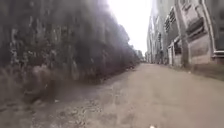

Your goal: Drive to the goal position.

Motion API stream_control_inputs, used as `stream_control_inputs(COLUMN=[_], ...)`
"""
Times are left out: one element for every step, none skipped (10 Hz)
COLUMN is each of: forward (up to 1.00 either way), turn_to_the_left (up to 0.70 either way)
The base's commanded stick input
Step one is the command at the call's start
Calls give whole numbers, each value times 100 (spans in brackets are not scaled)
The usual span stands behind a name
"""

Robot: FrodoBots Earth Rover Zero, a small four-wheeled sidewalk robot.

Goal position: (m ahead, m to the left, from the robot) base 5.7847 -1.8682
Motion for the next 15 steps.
stream_control_inputs(forward=[100, 100, 100, 100, 100, 100, 100, 100, 100, 100, 100, 100, 100, 100, 100], turn_to_the_left=[0, -14, -27, -27, -27, -27, -27, -27, -27, -27, -27, -27, -22, -2, 0])
